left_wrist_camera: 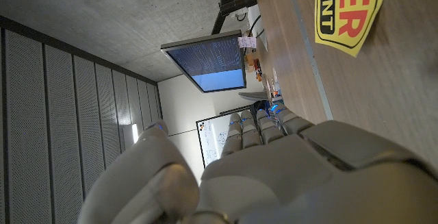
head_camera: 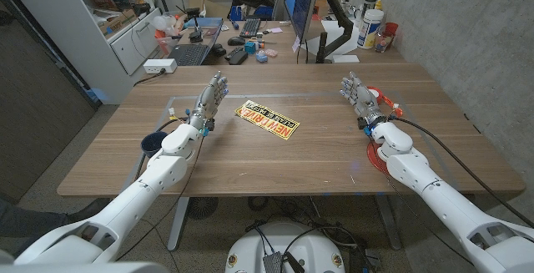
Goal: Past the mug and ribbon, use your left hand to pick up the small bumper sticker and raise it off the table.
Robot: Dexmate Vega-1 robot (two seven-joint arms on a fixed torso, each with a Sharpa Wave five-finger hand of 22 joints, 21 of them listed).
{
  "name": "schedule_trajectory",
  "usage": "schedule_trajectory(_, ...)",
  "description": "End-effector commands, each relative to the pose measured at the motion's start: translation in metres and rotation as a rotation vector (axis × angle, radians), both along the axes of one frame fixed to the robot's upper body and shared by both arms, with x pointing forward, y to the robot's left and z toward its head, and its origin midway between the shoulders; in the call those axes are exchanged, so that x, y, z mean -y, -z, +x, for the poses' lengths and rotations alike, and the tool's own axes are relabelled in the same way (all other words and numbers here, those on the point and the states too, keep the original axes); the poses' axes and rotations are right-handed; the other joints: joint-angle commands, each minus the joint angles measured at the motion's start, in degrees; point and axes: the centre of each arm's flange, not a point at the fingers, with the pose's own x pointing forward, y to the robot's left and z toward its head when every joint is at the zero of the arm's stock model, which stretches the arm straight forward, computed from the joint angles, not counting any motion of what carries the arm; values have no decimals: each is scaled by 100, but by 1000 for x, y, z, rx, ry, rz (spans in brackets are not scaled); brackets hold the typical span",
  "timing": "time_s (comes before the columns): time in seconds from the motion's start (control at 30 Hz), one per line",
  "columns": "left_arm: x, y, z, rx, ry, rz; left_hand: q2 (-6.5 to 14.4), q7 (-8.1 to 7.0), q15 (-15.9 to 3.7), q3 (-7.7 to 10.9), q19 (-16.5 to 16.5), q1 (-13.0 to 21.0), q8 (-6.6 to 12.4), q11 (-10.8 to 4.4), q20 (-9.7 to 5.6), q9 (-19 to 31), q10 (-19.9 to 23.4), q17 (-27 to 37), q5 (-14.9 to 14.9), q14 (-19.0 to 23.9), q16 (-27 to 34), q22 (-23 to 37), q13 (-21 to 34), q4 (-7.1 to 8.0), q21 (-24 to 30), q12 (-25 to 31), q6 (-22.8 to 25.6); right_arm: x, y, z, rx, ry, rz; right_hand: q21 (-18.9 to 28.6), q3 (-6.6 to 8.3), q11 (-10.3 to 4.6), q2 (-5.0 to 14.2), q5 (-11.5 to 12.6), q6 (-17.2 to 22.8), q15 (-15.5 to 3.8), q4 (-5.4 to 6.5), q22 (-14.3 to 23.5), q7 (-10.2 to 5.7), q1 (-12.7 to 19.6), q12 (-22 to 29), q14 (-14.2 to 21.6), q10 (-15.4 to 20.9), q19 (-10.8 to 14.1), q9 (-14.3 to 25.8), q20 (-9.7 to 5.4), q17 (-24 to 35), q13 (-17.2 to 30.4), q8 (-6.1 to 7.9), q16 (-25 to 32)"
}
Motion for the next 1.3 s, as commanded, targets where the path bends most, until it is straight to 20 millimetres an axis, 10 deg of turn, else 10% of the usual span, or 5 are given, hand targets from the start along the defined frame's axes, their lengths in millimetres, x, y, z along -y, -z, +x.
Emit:
schedule_trajectory(0.03, -1, 0, -2, 15, 18, -37, 12, -14, 16, 28, 10, 59, 41, 1, -173, 13, 68, 16, 37, 21, 31, 22, 16, -9, 41, 49, 59, -2, 0, -8, 14, -2, 45, 33, 40, -10, 16, 43, 54, 6, 8, 17, 5, 31, 35, 41, 57, 33, 17, 2, 26, 23, 39, 35)
schedule_trajectory(1.3, -22, -10, -15, 41, -42, -12, 56, -49, -2, 8, -32, 113, 42, -17, -100, 17, 85, 14, 44, 52, 38, 22, 18, -33, 28, 52, 75, -2, 10, -1, -13, -9, 57, 32, 35, -3, 26, 42, 65, 16, -6, 17, 0, 24, 31, 57, 65, 28, 18, 16, 27, 24, 35, 37)
